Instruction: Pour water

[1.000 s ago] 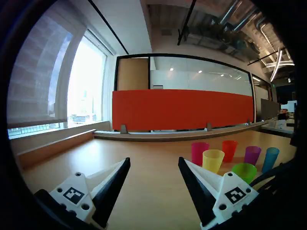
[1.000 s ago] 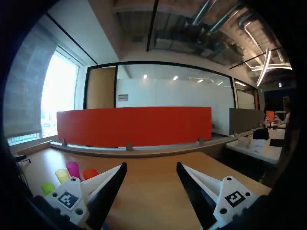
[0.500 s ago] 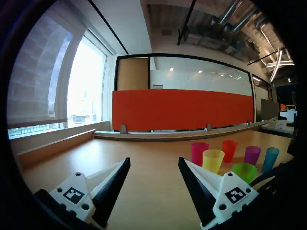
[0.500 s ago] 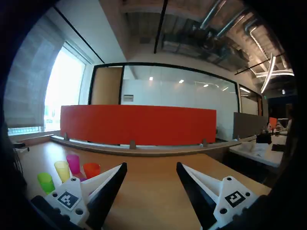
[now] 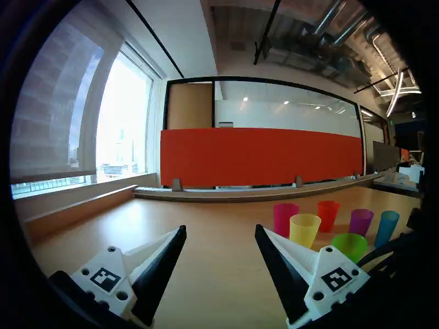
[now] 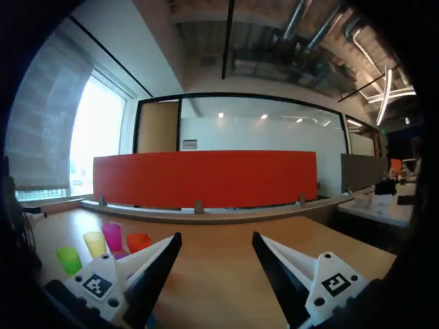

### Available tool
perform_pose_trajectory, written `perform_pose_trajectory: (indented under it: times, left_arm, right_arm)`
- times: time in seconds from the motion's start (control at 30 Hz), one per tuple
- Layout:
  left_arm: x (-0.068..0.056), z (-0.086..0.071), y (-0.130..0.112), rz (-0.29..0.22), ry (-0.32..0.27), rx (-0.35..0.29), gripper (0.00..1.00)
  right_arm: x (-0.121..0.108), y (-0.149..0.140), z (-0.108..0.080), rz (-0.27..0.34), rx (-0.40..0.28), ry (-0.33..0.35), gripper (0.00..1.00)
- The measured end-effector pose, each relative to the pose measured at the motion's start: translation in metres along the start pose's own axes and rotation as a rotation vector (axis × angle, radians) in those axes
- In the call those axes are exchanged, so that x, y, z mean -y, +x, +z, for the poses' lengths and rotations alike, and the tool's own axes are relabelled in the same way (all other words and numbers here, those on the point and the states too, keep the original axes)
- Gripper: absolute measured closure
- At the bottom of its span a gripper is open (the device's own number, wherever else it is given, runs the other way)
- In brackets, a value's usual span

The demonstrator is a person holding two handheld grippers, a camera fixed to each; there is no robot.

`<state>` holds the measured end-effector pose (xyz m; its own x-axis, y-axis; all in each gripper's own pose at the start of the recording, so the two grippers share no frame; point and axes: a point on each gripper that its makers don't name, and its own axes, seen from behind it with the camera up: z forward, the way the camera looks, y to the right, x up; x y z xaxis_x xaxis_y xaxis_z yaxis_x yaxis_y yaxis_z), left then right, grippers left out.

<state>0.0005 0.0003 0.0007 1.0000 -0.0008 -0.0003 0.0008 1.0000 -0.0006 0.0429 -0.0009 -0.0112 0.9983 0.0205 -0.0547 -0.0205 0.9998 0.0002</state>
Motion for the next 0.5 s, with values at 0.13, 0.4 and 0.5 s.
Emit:
perform_pose_trajectory:
  times: [0.13,0.4,0.5]
  left_arm:
    - [0.000,0.000,0.000,0.000,0.000,0.000,0.07]
    - [0.000,0.000,0.000,0.000,0.000,0.000,0.08]
    - [0.000,0.000,0.000,0.000,0.000,0.000,0.08]
  right_arm:
    - [0.001,-0.007,0.001,0.016,-0.002,0.009,0.00]
    - [-0.006,-0.021,0.002,0.024,0.013,-0.006,0.00]
    - [-0.008,-0.027,0.002,0.017,0.020,-0.006,0.00]
